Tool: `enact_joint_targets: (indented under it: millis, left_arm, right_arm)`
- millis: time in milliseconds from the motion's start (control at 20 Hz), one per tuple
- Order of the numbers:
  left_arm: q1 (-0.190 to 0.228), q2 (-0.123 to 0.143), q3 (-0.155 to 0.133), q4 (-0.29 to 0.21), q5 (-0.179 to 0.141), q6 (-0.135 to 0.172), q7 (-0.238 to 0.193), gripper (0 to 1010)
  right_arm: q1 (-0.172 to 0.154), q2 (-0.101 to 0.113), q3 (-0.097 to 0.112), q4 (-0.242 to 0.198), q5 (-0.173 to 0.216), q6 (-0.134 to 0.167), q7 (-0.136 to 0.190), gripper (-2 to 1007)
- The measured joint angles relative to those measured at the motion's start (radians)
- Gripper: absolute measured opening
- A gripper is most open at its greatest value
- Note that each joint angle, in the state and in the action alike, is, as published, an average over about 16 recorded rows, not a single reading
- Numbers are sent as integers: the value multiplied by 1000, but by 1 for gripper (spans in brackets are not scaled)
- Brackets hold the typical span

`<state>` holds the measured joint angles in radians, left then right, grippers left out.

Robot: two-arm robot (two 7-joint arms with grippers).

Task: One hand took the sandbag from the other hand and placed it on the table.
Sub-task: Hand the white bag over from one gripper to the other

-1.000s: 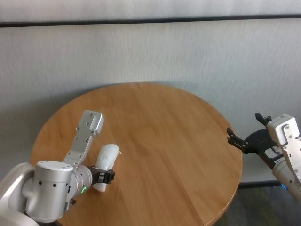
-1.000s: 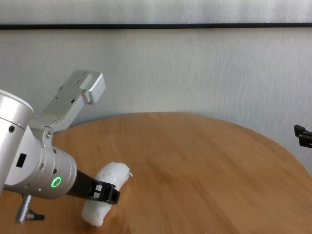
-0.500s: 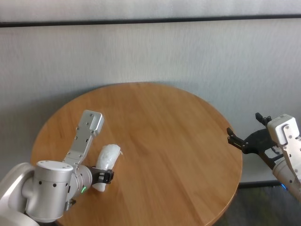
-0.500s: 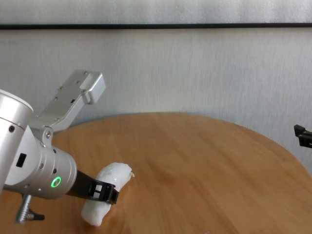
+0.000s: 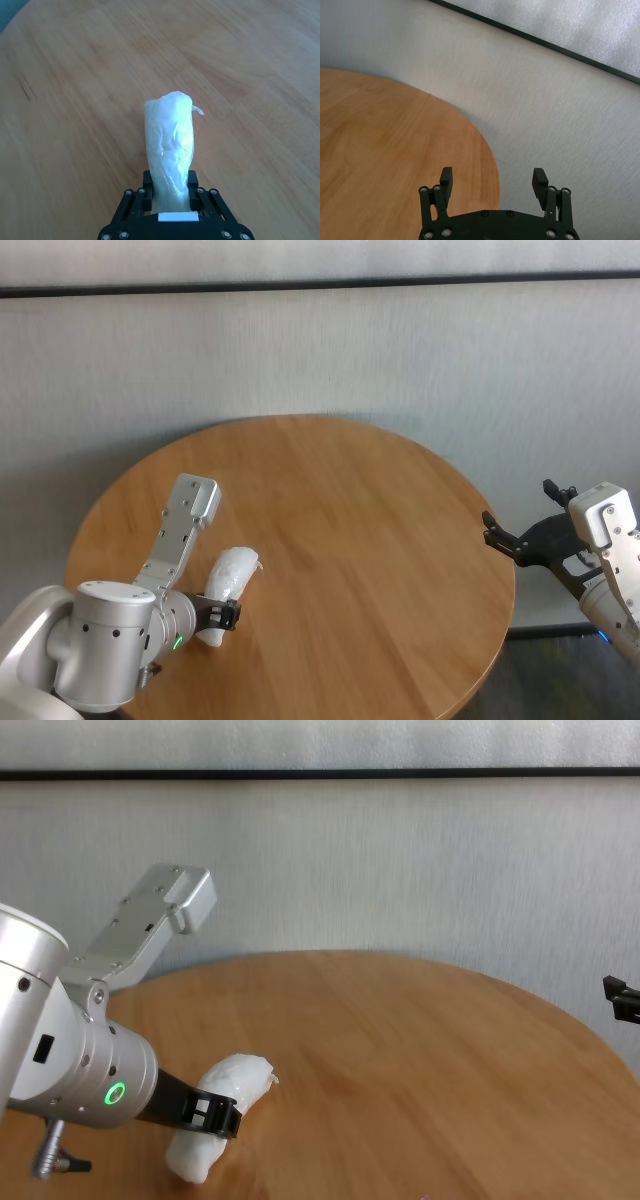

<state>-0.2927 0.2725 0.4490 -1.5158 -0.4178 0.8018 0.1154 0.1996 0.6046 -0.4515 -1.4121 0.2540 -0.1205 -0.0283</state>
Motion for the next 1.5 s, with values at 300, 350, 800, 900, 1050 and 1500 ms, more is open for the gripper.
enact_joint_targets:
  millis: [300, 350, 800, 900, 1050, 1500]
  left_arm:
    - [1, 7, 2, -4, 10, -69, -42, 418]
    - [1, 10, 4, -5, 13, -91, -55, 418]
    - [-13, 29, 24, -7, 35, -381, -234, 417]
    - [-15, 32, 29, -5, 35, -447, -281, 417]
    - [-19, 35, 34, 1, 34, -532, -340, 417]
    - [-16, 31, 33, 19, 29, -626, -418, 417]
  right_arm:
    - [0, 0, 0, 0, 0, 0, 0, 1002]
    - [0, 0, 0, 0, 0, 0, 0, 1002]
    - [0, 0, 0, 0, 0, 0, 0, 1002]
    - [0, 0, 0, 0, 0, 0, 0, 1002]
    - [0, 0, 0, 0, 0, 0, 0, 1002]
    - [0, 0, 0, 0, 0, 0, 1, 1002]
